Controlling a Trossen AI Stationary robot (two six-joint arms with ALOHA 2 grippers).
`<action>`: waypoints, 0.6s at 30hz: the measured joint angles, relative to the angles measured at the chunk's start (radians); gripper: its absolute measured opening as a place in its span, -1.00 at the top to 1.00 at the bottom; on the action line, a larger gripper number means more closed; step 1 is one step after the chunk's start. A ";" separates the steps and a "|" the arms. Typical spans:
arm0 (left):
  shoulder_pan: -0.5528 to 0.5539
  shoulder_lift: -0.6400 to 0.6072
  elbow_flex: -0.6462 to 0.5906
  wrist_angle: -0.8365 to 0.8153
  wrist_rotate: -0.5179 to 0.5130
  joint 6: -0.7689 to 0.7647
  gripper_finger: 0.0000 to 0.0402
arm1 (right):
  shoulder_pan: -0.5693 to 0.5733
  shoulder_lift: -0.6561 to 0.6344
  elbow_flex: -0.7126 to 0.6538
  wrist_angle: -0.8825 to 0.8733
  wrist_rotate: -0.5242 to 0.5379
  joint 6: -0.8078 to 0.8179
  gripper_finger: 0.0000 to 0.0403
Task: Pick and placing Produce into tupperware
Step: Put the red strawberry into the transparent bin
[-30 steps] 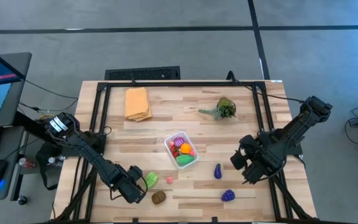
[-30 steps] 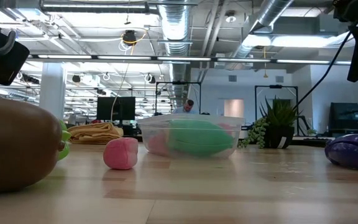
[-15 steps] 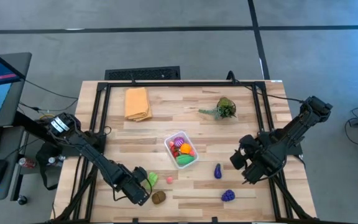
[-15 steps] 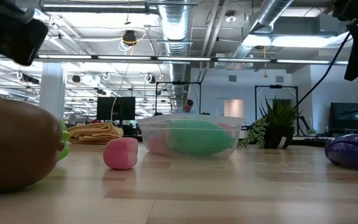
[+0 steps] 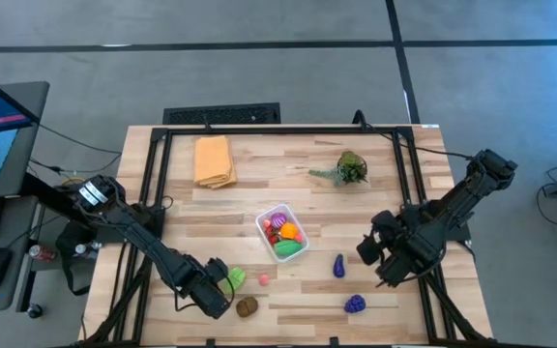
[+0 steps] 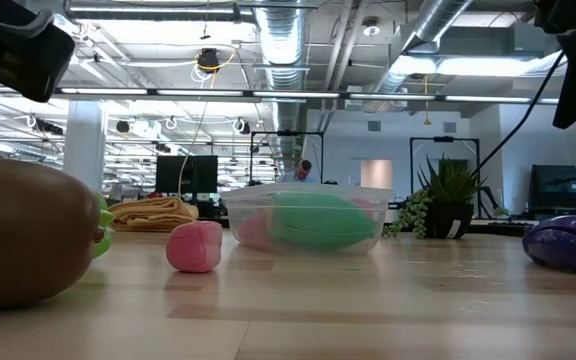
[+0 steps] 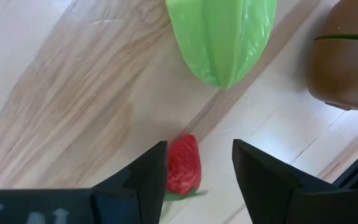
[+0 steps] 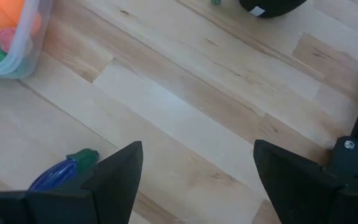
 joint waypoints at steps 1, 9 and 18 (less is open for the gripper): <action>0.000 0.000 0.000 0.000 0.000 0.002 0.14 | 0.000 0.000 0.000 0.002 0.000 0.000 -0.63; 0.000 0.004 0.000 -0.011 0.015 0.032 -0.08 | 0.000 0.000 0.000 0.007 0.000 0.000 -0.63; -0.012 0.005 -0.017 -0.030 0.049 0.068 -0.16 | 0.000 0.000 0.000 0.025 0.000 -0.001 -0.63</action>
